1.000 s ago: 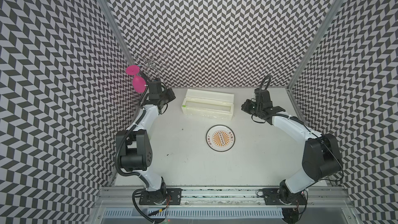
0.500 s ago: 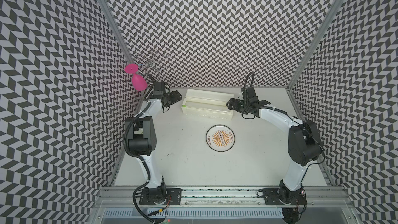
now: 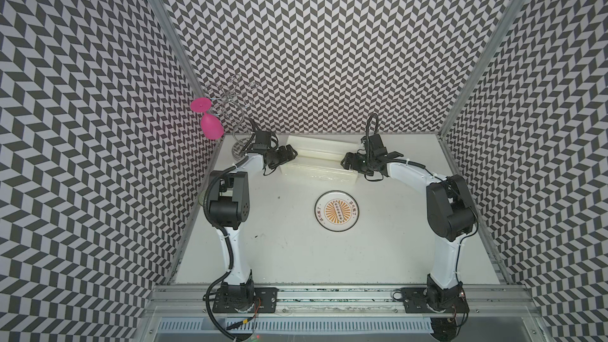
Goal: Wrap the plate with plastic wrap
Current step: Move the plastic wrap cutting box to the center of the board, then move the plate to the center of the board.
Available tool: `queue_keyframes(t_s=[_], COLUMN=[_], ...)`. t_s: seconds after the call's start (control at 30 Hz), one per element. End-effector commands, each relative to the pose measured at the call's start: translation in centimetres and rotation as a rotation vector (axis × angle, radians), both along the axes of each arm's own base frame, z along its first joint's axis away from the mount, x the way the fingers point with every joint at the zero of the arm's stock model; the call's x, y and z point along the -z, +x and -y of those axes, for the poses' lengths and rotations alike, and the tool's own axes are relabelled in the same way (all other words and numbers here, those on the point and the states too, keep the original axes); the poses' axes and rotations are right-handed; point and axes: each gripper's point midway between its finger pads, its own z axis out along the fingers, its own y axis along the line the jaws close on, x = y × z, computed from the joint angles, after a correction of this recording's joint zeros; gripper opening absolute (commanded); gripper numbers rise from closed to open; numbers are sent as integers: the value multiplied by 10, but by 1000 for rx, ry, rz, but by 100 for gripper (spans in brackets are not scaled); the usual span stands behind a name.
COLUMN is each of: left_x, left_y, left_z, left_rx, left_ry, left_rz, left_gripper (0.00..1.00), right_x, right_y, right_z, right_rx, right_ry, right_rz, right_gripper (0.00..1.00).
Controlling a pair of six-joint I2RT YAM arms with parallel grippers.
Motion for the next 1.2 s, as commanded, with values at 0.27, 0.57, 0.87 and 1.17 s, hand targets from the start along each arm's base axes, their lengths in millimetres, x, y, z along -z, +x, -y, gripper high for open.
queue_keyframes(t_s=[0.27,0.57,0.87,1.17], left_x=[-43,-53,-69,-35], left_y=[-53,-64,-139,-192], left_z=[85,11,34,62], left_rx=[183,-4,-2,50], left_ry=[-151,-164,-280,-288], left_rz=[73,75,201,189], left_gripper=[84,86,85,79], right_x=[-16,-35,-19,9], right_y=[3,-31,-87,-78], right_z=[48,108,92,86], right_rx=[-19,72,-26,-23], right_ry=[70,97,258,294], right_rz=[84,136,157,196], right_gripper=[90,100,93,84])
